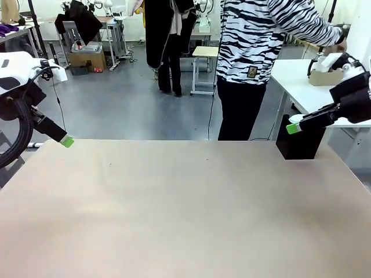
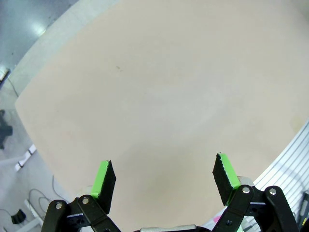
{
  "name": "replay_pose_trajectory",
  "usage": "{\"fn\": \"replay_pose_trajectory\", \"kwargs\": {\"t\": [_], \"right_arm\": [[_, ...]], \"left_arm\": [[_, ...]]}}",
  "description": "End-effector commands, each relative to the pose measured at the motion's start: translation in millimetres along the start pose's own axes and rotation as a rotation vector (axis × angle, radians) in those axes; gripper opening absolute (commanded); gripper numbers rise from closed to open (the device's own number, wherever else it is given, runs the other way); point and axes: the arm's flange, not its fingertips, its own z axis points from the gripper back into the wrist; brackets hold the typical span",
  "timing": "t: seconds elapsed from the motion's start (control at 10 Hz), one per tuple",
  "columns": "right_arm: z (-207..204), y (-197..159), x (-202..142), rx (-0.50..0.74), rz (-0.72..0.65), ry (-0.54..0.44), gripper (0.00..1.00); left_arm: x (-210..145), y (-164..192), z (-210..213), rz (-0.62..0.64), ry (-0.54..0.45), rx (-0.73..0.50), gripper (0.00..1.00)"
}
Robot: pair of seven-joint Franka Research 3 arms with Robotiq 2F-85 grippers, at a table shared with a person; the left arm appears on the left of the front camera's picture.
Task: Pour a drink into a cup and package it in a carrier.
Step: Insert the held 600 ml Paper Cup into the Cup Carrier.
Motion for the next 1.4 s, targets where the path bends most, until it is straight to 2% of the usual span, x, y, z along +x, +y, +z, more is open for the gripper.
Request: {"fn": "replay_pose_trajectory", "kwargs": {"t": [0.0,1.3], "right_arm": [[0.0,1.3,-1.1,-0.014,-0.009,0.001,1.0],[0.0,1.3,-1.1,-0.014,-0.009,0.001,1.0]], "left_arm": [[-0.4,0.3,0.9,0.002,-0.002,0.002,1.0],[-0.4,0.3,0.9,0.002,-0.002,0.002,1.0]]}}
